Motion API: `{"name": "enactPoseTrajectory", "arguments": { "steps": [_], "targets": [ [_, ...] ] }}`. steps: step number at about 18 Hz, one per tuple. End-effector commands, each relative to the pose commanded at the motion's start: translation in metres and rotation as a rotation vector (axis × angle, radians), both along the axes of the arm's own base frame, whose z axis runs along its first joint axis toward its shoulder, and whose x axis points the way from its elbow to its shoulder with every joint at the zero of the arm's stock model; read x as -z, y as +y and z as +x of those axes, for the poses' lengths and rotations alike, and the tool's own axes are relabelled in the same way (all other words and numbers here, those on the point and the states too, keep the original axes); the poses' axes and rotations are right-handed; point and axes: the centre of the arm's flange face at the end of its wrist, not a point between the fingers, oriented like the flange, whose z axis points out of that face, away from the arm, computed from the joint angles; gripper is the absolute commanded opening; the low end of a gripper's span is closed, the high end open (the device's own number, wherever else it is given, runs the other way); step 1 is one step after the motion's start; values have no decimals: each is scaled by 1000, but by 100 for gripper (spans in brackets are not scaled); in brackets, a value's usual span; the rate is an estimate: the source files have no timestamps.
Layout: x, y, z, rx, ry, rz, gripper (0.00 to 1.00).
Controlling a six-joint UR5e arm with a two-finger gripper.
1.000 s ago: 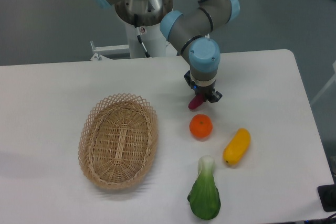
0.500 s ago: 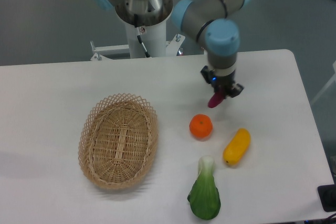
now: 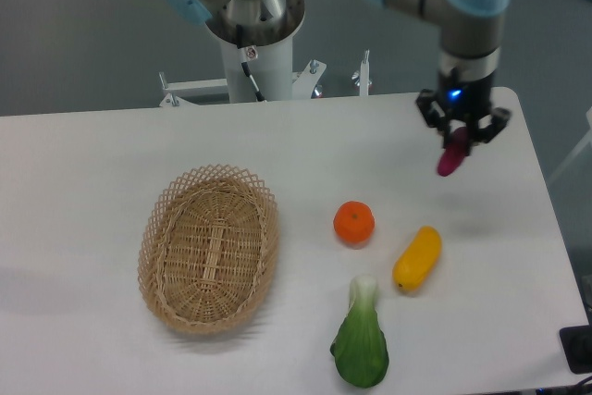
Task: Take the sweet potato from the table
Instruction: 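Lift the held sweet potato up and away from the orange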
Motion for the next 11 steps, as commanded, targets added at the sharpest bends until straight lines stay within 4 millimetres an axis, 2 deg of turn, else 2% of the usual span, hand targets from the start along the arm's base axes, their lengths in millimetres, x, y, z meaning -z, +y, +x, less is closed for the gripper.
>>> {"name": "enactPoseTrajectory", "arguments": {
  "steps": [3, 11],
  "targets": [
    [-14, -2, -8, -28, 5, 61, 22],
    [-15, 5, -11, -53, -1, 80, 22]
  ]
}}
